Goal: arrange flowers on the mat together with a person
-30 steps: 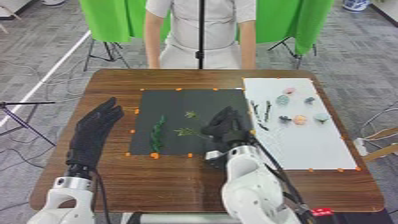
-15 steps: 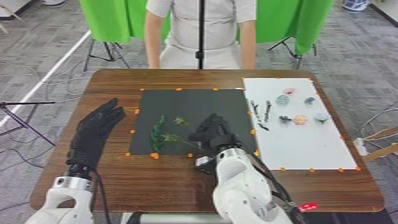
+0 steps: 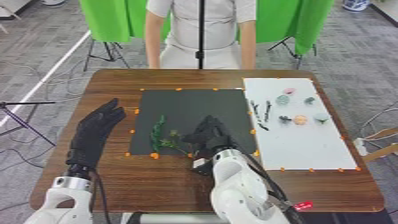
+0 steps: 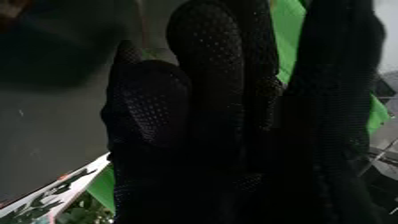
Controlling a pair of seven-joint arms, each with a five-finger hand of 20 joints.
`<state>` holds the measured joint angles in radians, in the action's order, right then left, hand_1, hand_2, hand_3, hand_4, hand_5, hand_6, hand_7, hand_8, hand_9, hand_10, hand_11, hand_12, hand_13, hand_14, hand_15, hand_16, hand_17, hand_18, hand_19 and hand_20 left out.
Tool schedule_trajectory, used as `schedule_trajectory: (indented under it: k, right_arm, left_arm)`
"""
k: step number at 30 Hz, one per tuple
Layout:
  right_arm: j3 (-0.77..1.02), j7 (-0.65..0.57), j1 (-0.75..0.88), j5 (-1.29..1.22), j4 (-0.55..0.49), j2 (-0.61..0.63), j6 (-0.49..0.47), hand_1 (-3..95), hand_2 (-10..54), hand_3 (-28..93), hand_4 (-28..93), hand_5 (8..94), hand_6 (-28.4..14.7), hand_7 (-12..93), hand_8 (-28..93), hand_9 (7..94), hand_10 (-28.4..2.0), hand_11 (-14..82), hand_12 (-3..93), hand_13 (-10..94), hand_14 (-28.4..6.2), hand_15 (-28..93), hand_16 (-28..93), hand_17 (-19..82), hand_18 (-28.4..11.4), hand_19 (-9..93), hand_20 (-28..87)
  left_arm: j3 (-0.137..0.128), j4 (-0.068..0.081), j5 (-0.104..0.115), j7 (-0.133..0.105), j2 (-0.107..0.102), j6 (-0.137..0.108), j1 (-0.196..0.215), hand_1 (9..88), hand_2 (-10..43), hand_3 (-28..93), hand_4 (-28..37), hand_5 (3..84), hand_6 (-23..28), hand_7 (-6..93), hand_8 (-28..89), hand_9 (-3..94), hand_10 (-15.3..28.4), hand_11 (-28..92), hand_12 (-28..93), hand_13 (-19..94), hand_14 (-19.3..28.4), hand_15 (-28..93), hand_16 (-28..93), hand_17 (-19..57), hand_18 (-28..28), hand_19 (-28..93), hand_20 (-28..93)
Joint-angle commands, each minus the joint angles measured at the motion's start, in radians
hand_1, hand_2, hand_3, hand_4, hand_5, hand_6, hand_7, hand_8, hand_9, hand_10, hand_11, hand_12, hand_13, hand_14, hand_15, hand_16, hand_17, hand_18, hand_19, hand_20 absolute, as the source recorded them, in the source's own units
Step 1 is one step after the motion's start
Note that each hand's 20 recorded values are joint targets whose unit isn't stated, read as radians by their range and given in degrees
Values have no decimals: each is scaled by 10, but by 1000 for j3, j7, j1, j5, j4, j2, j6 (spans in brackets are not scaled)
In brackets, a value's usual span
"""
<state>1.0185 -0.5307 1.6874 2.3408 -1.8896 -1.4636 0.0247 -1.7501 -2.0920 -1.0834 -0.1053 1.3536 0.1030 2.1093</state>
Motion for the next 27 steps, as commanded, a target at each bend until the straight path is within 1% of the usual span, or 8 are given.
schedule_trajectory:
  k: [1,4,5,6,8,11,20,27]
  right_arm:
    - [1,29,9,18,-8,-8,-21,726,-95,-283,346,878,21,177,46,937,-97,310,201,737,-124,676,295,278,-172,564,387]
    - [15,48,24,16,-46,10,-49,699,-95,-264,387,878,20,178,21,937,-99,306,202,737,-125,676,297,276,-172,561,387]
    - [18,46,29,16,-62,16,-65,531,-95,198,69,878,21,185,-39,937,-100,306,203,736,-128,676,297,276,-172,558,388]
    - [19,48,45,14,-87,32,-61,412,-95,505,-151,880,17,186,-83,937,-101,305,204,733,-130,678,297,272,-175,561,392]
    - [19,45,60,13,-122,48,-70,337,-95,653,-228,884,9,180,-103,937,-106,303,206,725,-139,687,301,264,-180,568,398]
    - [23,48,78,12,-164,68,-94,301,-66,669,-196,886,2,173,-102,937,-117,300,209,714,-148,694,307,258,-187,579,403]
    - [85,-67,97,-71,-241,73,-412,183,146,619,-186,896,-16,151,-100,936,-145,363,263,675,-190,764,373,247,-217,632,426]
    - [100,-127,79,-142,-226,57,-509,172,196,574,-186,888,-23,144,-104,926,-146,426,294,679,-198,795,407,249,-228,655,432]
  left_arm:
    - [-6,0,-6,9,2,16,9,269,-60,639,-192,412,32,119,-69,404,129,112,156,306,168,82,69,2,128,29,162]
    - [-11,-2,-6,7,4,15,12,268,-61,640,-192,412,32,121,-69,404,129,113,156,305,167,81,67,2,128,29,161]
    - [-13,-2,-7,12,5,14,11,268,-61,641,-192,411,32,122,-68,403,128,113,156,304,166,79,66,3,128,29,161]
    - [-13,-1,-8,10,6,16,11,268,-61,640,-192,411,32,122,-68,402,128,113,157,304,166,78,66,3,128,29,160]
    - [-14,-1,-6,12,7,20,12,268,-61,638,-193,410,32,122,-66,402,127,112,158,302,166,76,66,3,128,28,160]
    - [-16,2,-9,12,10,29,8,268,-64,638,-193,411,32,120,-65,399,127,110,159,301,165,75,65,3,128,27,159]
    - [-18,5,-8,13,11,37,3,267,-66,639,-194,413,34,116,-61,400,127,109,162,300,164,74,65,3,128,29,158]
    - [-18,5,-9,17,15,39,3,268,-66,637,-195,412,33,112,-58,398,126,109,162,300,161,74,63,3,128,29,157]
